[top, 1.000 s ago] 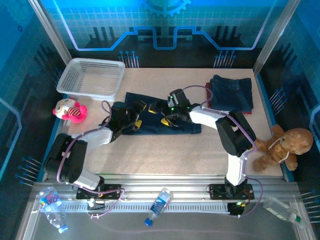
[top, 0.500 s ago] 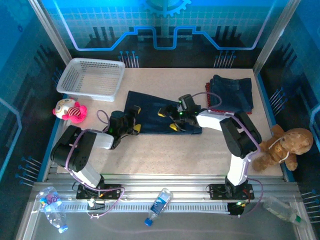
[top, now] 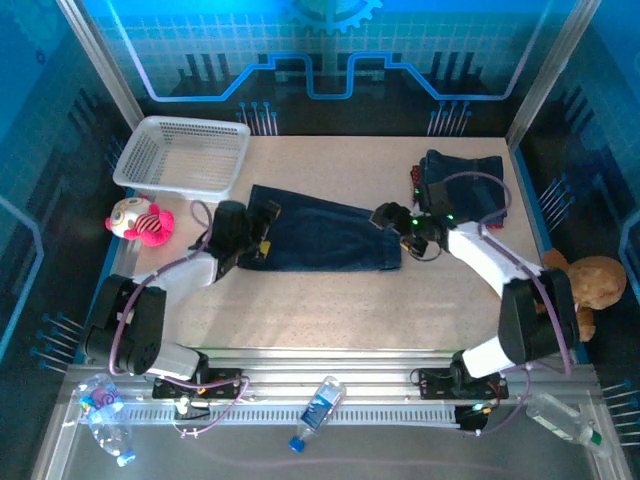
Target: Fold and stack the skirts
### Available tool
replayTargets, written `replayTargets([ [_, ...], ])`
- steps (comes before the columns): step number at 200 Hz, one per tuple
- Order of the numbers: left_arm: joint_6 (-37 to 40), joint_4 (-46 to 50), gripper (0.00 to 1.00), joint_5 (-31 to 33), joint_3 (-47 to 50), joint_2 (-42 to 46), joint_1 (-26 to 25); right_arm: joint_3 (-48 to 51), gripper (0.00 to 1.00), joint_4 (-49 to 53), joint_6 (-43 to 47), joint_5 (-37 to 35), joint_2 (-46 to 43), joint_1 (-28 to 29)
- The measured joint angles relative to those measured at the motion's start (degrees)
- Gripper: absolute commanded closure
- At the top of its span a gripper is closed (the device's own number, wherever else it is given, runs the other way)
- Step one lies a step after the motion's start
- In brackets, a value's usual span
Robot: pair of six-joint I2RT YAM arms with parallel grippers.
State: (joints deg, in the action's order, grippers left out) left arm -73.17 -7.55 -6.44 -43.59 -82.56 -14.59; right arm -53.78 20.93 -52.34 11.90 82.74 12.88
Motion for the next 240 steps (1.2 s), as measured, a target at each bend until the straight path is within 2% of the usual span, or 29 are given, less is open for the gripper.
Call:
replayTargets([
  [17, 8.63, 9.44, 0.09, 0.83, -11.06, -1.38, -2.05, 6.82, 0.07, -0.26, -1.66, 1.09, -3.54, -3.56],
  [40, 18.91, 18.82, 0.33, 1.97, -22.67, -5.14, -6.49, 14.93, 0.17, -2.14, -4.44, 5.07, -3.96, -7.43],
  [73, 26.86, 28.89, 0.66, 1.62, -28.79, -14.21, -10.34, 19.1, 0.22, -7.61, -7.56, 11.67, -3.02, -8.02],
  [102, 29.88, 33.53, 0.84, -0.76, -30.53, -21.9, -11.67, 19.56, 0.23, -13.57, -10.05, 14.99, -2.16, -7.96],
  [133, 30.84, 35.89, 0.95, -2.47, -34.12, -27.26, -12.31, 19.58, 0.27, -17.4, -11.52, 15.61, -0.85, -7.3],
  [162, 31.76, 36.17, 0.99, -3.37, -37.46, -30.4, -12.81, 19.69, 0.31, -20.39, -13.03, 15.19, 1.46, -6.36],
  [240, 32.68, 39.01, 1.0, -0.2, -37.97, -31.85, -13.22, 21.62, 0.39, -29.62, -19.06, 13.64, 5.35, -3.78],
])
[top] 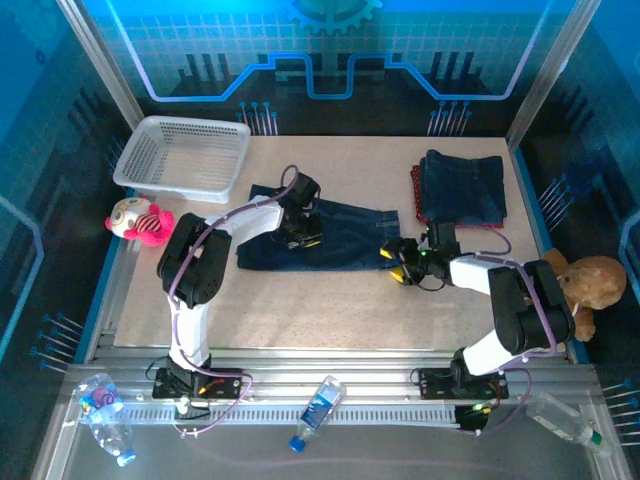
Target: Fold and stack the skirts
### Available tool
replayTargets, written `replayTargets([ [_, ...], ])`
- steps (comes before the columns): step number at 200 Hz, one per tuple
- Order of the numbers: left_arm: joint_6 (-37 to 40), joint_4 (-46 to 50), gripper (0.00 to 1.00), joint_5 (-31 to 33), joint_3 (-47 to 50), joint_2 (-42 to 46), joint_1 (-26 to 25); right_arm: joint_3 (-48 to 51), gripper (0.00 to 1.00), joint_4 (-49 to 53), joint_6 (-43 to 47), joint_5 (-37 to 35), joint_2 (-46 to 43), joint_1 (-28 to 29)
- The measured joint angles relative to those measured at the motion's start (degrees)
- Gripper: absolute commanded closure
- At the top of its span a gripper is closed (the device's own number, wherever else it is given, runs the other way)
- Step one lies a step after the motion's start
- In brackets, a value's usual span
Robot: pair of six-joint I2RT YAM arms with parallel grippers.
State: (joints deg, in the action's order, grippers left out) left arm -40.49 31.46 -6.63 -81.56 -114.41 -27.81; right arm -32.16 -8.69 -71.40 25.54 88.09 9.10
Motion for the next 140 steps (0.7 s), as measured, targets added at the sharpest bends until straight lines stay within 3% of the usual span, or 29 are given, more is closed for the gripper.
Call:
replayTargets([
  [38, 0.13, 0.39, 1.0, 0.76, 0.11, -1.18, -1.05, 4.0, 0.48, -7.93, -4.15, -1.2, -0.61, 0.0],
  [69, -0.04, 0.28, 1.0, 0.85, 1.01, -2.03, -1.62, 5.07, 0.69, -13.81, -3.67, -4.52, 0.92, 1.36],
  [77, -0.04, 0.24, 1.0, 0.83, 1.01, -2.12, -1.62, 5.09, 0.8, -15.34, -3.34, -6.03, 1.38, 1.84],
  [85, -0.09, 0.13, 1.0, 0.81, 0.98, -2.19, -1.62, 5.09, 1.0, -16.41, -2.8, -7.48, 1.4, 2.05],
  [123, -0.28, 0.42, 1.0, -0.2, -2.89, -3.85, -2.82, 4.44, 1.0, -17.27, 3.1, -11.76, 1.05, 1.09],
  [140, -0.28, 0.48, 0.87, -0.31, -4.87, -3.63, -3.54, 2.8, 1.0, -14.47, 6.6, -12.48, 0.17, 0.33],
])
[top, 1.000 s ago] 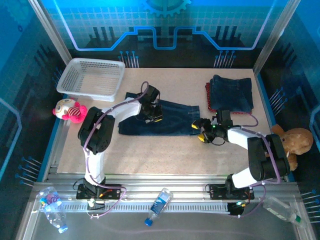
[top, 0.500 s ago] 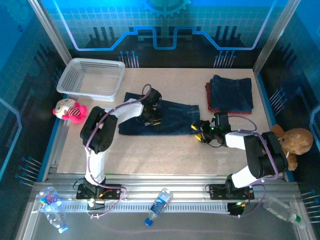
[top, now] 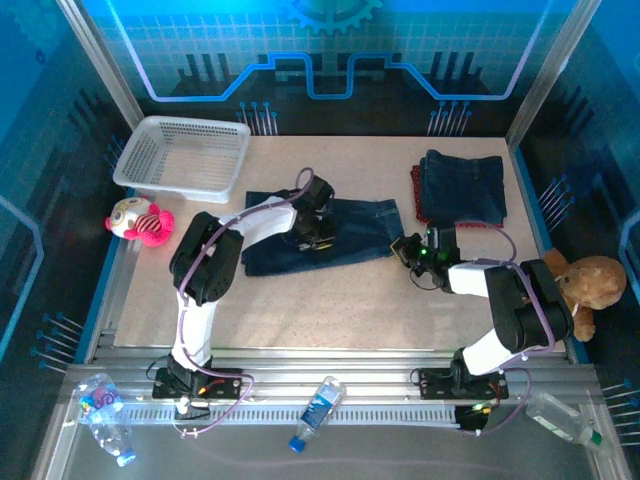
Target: Fold and stack the skirts
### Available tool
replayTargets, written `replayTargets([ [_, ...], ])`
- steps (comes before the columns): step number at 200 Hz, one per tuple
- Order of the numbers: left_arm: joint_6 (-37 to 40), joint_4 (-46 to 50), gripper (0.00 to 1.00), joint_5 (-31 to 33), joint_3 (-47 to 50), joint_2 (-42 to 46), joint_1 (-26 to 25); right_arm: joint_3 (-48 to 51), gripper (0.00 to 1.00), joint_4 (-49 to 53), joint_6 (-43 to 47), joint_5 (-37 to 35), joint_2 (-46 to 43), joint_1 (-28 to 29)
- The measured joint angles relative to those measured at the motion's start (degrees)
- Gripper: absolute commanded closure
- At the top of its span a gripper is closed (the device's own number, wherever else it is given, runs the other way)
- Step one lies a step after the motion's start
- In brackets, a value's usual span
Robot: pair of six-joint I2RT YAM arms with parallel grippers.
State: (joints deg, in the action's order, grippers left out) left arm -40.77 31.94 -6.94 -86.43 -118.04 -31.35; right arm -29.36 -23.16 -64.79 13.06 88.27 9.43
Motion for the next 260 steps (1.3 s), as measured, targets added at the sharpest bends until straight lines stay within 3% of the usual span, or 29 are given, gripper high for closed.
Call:
replayTargets([
  [19, 0.13, 0.04, 0.8, 0.09, 0.0, 1.97, 0.07, -1.9, 1.0, 3.08, 3.82, -0.7, -1.4, -0.13],
  [45, 0.52, 0.15, 0.79, 1.16, 4.04, 9.09, 2.73, -4.11, 1.0, 7.5, 9.11, -1.27, -2.93, -0.13],
  [82, 1.36, -0.31, 0.72, 4.57, 13.46, 18.71, 13.29, -7.76, 1.0, 14.53, 17.99, -3.21, -4.42, -0.13],
  [111, 3.1, -0.5, 0.67, 7.87, 20.13, 20.13, 20.48, -11.96, 1.0, 18.99, 24.92, -3.72, -4.7, -0.13],
  [129, 4.33, -0.92, 0.59, 8.26, 22.97, 20.13, 22.38, -13.86, 1.0, 20.9, 28.09, -3.74, -4.7, -0.13],
  [151, 5.35, -2.19, 0.57, 7.76, 24.3, 19.45, 23.65, -15.21, 1.0, 23.45, 30.38, -4.15, -4.57, -0.13],
  [172, 6.32, -4.9, 0.6, 6.05, 24.28, 16.48, 23.98, -16.22, 1.0, 25.68, 31.89, -4.74, -4.15, -0.13],
  [189, 6.71, -5.79, 0.7, 4.96, 24.2, 13.57, 23.98, -17.16, 1.0, 27.65, 33.33, -5.22, -3.98, -0.13],
  [229, 6.45, -8.92, 0.78, 0.46, 24.81, 13.6, 24.35, -21.29, 1.0, 33.2, 39.93, -7.32, -3.96, 0.28],
  [260, 6.27, -10.23, 0.87, -2.23, 24.87, 13.49, 24.33, -29.59, 1.0, 38.91, 49.7, -12.55, -3.13, 5.84],
])
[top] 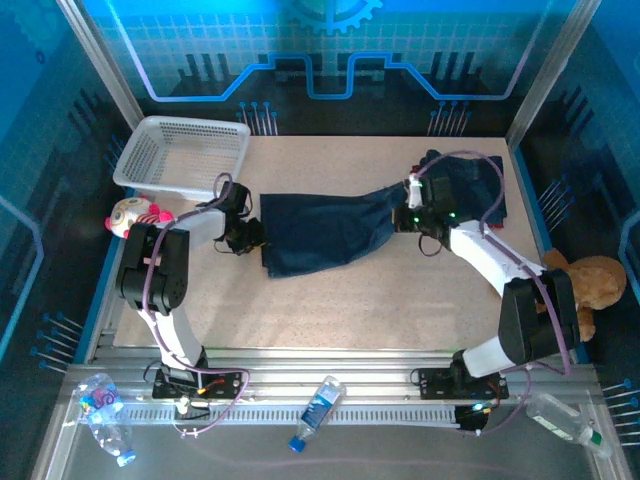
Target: Fold and stack the skirts
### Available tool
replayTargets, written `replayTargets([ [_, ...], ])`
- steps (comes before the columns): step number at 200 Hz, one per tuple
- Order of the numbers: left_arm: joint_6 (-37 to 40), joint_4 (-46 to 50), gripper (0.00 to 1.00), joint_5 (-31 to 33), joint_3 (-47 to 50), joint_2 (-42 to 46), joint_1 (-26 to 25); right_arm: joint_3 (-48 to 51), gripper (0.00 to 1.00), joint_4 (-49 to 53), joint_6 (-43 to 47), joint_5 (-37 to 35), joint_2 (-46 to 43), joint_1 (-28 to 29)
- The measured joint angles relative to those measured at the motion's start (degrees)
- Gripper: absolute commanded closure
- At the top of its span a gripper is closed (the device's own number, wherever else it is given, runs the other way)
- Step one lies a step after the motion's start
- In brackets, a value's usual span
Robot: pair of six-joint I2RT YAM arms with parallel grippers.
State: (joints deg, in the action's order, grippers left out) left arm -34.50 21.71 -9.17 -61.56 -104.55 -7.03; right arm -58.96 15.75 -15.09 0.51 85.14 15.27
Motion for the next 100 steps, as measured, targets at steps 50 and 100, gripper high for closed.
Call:
replayTargets([
  [50, -0.2, -1.6, 1.0, -2.58, 0.35, 0.0, 0.0, -16.55, 1.0, 8.52, 14.62, -10.4, 9.25, 14.93],
  [100, -1.16, -2.69, 1.0, -4.02, 0.66, 0.0, 0.02, -35.17, 1.0, 17.05, 25.31, -19.54, 24.59, 28.98],
])
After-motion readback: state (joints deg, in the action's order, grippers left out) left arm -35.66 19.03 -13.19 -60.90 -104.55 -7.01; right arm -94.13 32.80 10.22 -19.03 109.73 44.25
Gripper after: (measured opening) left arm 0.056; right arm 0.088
